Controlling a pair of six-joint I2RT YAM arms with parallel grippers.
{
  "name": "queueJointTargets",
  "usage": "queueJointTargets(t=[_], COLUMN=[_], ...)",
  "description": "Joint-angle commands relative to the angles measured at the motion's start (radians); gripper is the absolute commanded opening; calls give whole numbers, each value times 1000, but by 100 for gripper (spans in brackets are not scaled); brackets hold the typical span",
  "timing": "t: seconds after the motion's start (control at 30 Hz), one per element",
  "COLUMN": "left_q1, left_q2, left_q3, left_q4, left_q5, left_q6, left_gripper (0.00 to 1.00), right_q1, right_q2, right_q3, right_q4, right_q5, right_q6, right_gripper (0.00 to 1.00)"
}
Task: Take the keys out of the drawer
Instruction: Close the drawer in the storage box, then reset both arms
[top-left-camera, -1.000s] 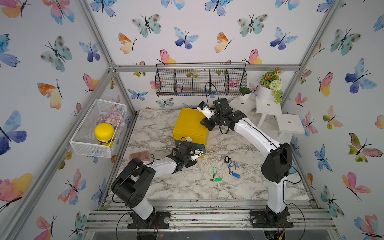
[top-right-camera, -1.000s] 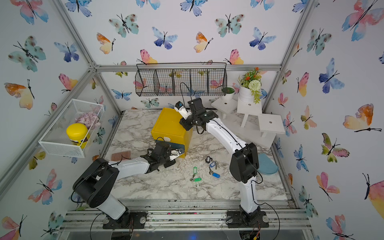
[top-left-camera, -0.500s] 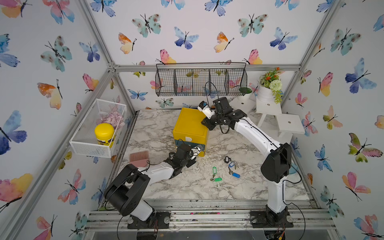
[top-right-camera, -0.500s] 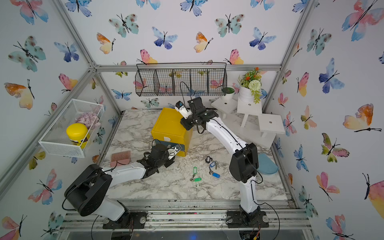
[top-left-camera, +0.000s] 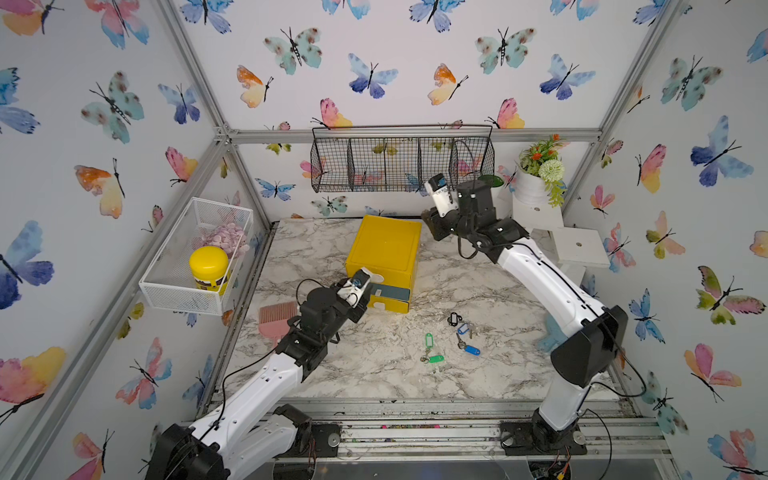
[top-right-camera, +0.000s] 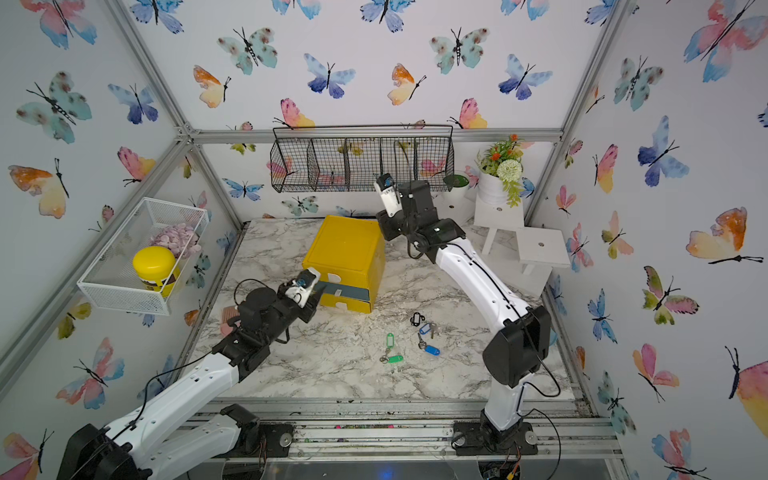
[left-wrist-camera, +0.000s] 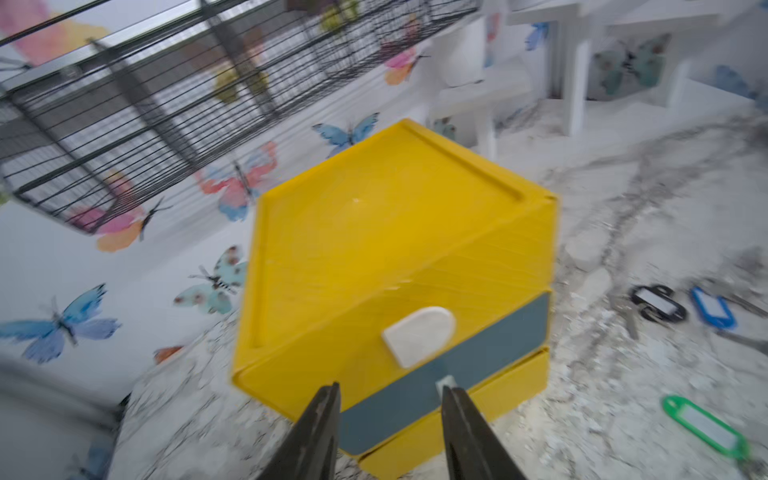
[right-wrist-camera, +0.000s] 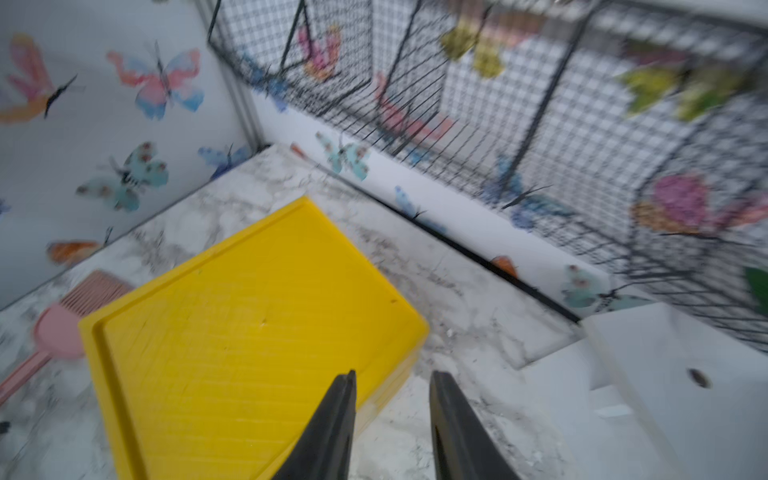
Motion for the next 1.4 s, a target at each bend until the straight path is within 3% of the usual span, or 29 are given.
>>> queueJointTargets(t=[0.0, 0.1, 0.23, 0.37, 0.47, 0.6, 0.67, 0.8, 1.07, 1.3, 1.37], left_q1=[167, 268, 388, 406, 413, 417, 439, 456, 457, 456, 454], left_q2=[83, 159, 176, 183, 221, 274, 315, 415, 490, 551, 573], left_q3=[115, 113, -26, -154, -269, -271, -305, -331, -237, -232, -191], left_q4=[-138, -123, 47, 231, 496, 594, 712, 857, 740, 862, 816], left_q5=[-28, -58, -7, -8, 37, 130, 178, 191, 223, 310, 341], left_q6=[-178, -194, -213, -117, -162, -136, -162, -192, -171, -237, -221], left_gripper=[47, 47, 47, 47, 47, 47, 47, 47, 47, 48, 47], right_q1=[-118, -237, -350, -374, -374, -374, -381, -417, -489, -495, -495], right_q2=[-103, -216, -347, -388, -393, -375, -343, -264, -178, -158, -157], right_q3=[-183, -458, -862, -1101, -1240, -1423, -1476, -1467, -1472, -1524, -1525], right_q4=[141, 271, 545, 717, 838, 1119, 1245, 1315, 1397, 1501, 1506], right_q5=[255, 339, 345, 297, 261, 168, 149, 76, -60, -74, -75], right_q6=[63, 92, 83, 65, 62, 33, 21, 24, 55, 54, 56], right_gripper=[43, 51, 59, 61, 61, 62, 62, 63, 64, 67, 67])
